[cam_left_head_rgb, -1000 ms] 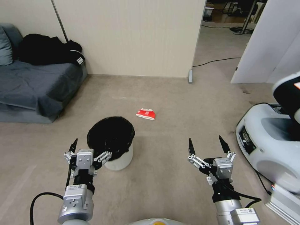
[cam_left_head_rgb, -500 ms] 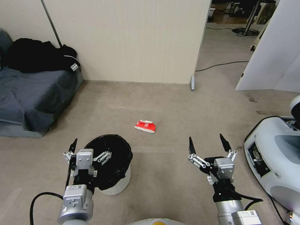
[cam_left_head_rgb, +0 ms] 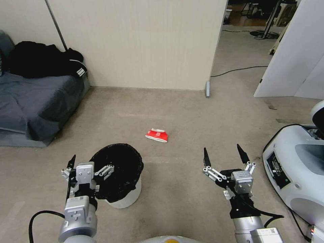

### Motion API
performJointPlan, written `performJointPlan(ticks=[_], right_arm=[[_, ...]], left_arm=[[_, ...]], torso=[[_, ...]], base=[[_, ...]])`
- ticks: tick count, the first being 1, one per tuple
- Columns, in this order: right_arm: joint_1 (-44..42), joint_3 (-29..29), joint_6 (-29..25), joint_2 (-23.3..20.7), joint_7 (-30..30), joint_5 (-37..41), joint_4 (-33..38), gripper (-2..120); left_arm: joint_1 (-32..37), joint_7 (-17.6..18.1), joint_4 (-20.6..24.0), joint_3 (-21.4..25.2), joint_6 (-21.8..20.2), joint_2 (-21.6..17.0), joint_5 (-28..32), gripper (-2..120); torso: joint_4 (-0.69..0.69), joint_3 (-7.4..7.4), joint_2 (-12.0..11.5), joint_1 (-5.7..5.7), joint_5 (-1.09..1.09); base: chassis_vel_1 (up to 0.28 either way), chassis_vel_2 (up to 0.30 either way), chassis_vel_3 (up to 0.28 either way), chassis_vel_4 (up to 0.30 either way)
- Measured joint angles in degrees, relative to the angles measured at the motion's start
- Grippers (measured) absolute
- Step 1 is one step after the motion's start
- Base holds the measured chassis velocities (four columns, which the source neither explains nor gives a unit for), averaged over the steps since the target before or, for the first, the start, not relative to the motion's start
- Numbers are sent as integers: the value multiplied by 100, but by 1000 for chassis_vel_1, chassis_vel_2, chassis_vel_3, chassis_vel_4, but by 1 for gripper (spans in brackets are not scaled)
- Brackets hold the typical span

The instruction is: Pick up the trash bin, then pick up the garbage from the floor and place it into the trash bin.

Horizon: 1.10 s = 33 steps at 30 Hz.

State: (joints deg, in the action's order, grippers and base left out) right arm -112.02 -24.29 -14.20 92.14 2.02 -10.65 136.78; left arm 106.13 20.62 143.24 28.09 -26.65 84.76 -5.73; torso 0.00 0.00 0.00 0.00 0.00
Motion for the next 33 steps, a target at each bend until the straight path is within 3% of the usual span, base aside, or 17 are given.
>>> performJointPlan(ticks=[1, 5, 11, 14, 18, 25, 33], right_arm=[[0, 0, 0, 0, 0, 0, 0, 100], [16, 2, -70, 0, 76, 23, -26, 100], [38, 6, -105, 0, 109, 21, -70, 100], [47, 15, -116, 0, 134, -3, -92, 100], [56, 22, -119, 0, 146, -23, -111, 100], [60, 34, -153, -1, 160, -95, -137, 100], [60, 40, -157, 0, 165, -118, -140, 100]], left_arm=[[0, 0, 0, 0, 0, 0, 0, 100], [-535, 12, -110, 291, -906, 72, 570, 100], [-957, -89, -453, 549, -1163, 96, 862, 100], [-1209, -132, -726, 669, -1405, 96, 1306, 100], [-1399, -149, -1050, 754, -1561, 74, 1670, 99], [-1635, -99, -1699, 880, -1538, 63, 1727, 98], [-1790, 86, -2091, 982, -1507, 89, 1874, 97]], torso=[[0, 0, 0, 0, 0], [0, 0, 0, 0, 1], [1, 0, 0, 0, 1], [0, 0, 0, 0, 1], [1, 0, 0, 0, 1], [0, 0, 0, 0, 1], [0, 0, 0, 0, 0]], base=[[0, 0, 0, 0], [0, 0, 0, 0], [0, 0, 0, 0], [0, 0, 0, 0], [0, 0, 0, 0], [0, 0, 0, 0], [0, 0, 0, 0]])
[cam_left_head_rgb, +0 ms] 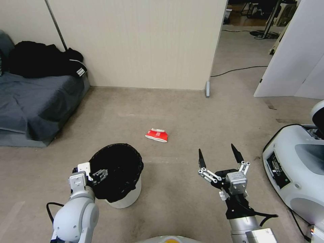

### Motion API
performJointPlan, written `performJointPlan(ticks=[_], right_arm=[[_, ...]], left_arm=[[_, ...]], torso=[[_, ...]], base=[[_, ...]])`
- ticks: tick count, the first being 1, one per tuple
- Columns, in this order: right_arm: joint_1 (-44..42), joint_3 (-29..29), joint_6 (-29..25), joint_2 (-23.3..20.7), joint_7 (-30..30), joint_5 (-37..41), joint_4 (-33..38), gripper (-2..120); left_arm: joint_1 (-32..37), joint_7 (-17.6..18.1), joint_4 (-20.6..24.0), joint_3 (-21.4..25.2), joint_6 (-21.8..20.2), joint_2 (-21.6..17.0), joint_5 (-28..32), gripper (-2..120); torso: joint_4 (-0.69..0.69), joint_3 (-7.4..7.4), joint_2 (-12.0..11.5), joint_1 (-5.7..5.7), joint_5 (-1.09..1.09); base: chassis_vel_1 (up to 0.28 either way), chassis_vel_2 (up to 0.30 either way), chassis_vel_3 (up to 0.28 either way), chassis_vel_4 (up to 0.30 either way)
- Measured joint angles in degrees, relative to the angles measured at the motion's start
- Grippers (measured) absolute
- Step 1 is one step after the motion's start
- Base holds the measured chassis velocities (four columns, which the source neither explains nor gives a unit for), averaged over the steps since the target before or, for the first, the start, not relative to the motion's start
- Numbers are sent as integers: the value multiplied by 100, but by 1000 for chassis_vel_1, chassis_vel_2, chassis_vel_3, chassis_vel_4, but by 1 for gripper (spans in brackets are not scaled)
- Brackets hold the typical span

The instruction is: Pick up the trash bin, then pick up the garbage from the floor and place it into the trash bin.

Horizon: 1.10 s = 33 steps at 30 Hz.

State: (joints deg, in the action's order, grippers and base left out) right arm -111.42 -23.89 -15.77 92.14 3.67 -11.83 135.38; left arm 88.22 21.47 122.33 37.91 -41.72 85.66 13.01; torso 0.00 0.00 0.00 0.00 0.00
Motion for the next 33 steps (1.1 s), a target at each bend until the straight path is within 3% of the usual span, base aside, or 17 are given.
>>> performJointPlan(ticks=[7, 19, 26, 33], right_arm=[[1, 23, -6, 0, 16, -16, -2, 100], [-2, 80, -27, 0, -2, -69, -1, 100], [2, 125, 67, 0, -260, -246, 46, 100], [10, 135, 171, 0, -489, -481, 130, 100]], left_arm=[[-72, 53, -193, 98, -6, 5, 146, 93], [-60, 53, -457, 99, -37, 87, 353, 51], [9, 80, -446, 95, -15, 99, 440, 21], [81, 72, -387, 82, 14, 118, 466, 9]], torso=[[0, 0, 0, 0, 0], [0, 0, 0, 0, -1], [0, 0, 1, 0, -2], [0, 0, 1, -1, -3]], base=[[0, 0, 0, 0], [0, 0, 0, 0], [0, 0, 0, 0], [0, 0, 0, 0]])
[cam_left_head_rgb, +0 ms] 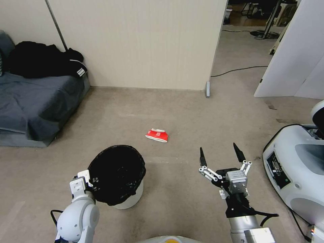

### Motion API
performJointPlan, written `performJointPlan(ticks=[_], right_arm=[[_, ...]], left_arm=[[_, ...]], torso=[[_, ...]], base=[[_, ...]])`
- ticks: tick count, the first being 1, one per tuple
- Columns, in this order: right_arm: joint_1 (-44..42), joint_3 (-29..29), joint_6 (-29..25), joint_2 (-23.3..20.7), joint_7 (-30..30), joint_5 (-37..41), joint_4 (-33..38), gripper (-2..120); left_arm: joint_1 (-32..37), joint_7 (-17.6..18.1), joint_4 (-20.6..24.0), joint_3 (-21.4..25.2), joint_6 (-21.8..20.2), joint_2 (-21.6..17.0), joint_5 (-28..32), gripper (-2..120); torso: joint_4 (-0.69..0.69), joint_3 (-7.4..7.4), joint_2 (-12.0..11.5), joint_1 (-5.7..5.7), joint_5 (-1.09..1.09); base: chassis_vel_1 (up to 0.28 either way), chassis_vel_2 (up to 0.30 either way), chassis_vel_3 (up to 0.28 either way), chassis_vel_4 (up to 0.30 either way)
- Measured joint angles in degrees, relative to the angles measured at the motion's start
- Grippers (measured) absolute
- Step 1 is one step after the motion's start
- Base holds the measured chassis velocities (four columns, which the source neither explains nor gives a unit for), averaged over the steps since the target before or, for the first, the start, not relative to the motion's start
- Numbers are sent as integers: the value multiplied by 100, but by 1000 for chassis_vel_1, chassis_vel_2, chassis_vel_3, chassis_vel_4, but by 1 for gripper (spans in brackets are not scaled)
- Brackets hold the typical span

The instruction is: Pick up the trash bin, then pick up the garbage from the floor and place it into the trash bin.

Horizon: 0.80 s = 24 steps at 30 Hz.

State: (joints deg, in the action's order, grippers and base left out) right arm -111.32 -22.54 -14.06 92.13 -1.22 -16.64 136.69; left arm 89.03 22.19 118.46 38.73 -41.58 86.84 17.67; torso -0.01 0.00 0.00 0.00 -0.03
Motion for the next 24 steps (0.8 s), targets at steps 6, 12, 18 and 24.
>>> performJointPlan(ticks=[6, 12, 18, 24], right_arm=[[0, 54, -51, 0, -107, 23, 8, 100], [1, 97, -96, 0, -144, 237, 7, 100], [-5, 141, -205, 0, -110, 367, -18, 100], [-17, 176, -336, 0, -4, 357, -100, 100]], left_arm=[[138, 10, 118, -67, 122, 11, -55, 9], [322, 9, 691, -129, 143, -115, -105, 3], [587, -8, 1754, -59, 147, -406, -305, 0], [1135, -35, 2476, -145, 135, -532, -552, 0]], torso=[[0, 0, 0, 0, 5], [2, -1, -1, 1, 6], [1, -1, -1, 1, 0], [1, 0, -1, 0, 1]], base=[[0, 0, 0, 0], [0, 0, 0, 0], [0, 0, 0, 0], [0, 0, 0, 0]])
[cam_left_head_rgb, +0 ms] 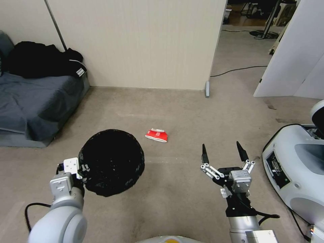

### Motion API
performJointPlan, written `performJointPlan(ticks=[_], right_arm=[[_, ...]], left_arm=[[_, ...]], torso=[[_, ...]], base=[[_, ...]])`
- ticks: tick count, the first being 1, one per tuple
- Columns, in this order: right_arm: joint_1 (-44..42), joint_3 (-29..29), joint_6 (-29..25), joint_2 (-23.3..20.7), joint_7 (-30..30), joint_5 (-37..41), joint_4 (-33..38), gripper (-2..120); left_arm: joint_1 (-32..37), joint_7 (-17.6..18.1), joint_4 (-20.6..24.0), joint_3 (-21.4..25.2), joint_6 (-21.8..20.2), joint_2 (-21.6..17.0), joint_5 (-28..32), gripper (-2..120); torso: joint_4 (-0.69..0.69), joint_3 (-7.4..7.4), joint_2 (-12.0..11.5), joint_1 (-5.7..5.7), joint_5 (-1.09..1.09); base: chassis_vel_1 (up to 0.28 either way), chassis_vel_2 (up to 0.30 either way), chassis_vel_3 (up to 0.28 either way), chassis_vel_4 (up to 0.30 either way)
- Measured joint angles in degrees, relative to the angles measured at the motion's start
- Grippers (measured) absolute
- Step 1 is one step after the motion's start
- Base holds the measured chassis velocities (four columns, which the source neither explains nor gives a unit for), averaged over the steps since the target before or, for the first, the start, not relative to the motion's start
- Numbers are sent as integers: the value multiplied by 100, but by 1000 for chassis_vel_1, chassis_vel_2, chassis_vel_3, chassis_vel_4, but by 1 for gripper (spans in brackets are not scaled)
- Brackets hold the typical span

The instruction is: Pick up the trash bin, then pick up the garbage from the floor and place it into the trash bin.

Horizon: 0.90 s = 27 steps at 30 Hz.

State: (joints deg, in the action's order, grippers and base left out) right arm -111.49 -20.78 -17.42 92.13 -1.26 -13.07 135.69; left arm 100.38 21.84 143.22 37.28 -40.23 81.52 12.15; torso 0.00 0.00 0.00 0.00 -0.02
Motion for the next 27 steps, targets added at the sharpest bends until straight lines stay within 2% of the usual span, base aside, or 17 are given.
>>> performJointPlan(ticks=[3, 6, 9, 16, 27], right_arm=[[-2, 9, -59, 0, 72, -10, -36, 100], [-2, 22, -93, 0, 140, -22, -56, 100], [-1, 21, -100, 0, 167, -23, -67, 100], [-1, -10, -105, 0, 248, -23, -69, 100], [-6, -38, -123, 0, 373, -59, -76, 100]], left_arm=[[268, -29, 39, -90, 50, 21, -205, 0], [612, -66, 40, -208, 284, 117, -681, 0], [824, -109, 40, -262, 449, 189, -835, 0], [1161, -28, 37, -343, 928, 243, -997, 0], [1155, 68, 19, -368, 1025, 275, -991, 0]], torso=[[-1, 0, 0, 0, 3], [-1, 0, 0, 0, 2], [0, 0, 0, 0, 2], [0, 0, 0, 0, 1], [0, 0, 0, 0, 1]], base=[[0, 0, 0, 0], [0, 0, 0, 0], [0, 0, 0, 0], [0, 0, 0, 0], [0, 0, 0, 0]])
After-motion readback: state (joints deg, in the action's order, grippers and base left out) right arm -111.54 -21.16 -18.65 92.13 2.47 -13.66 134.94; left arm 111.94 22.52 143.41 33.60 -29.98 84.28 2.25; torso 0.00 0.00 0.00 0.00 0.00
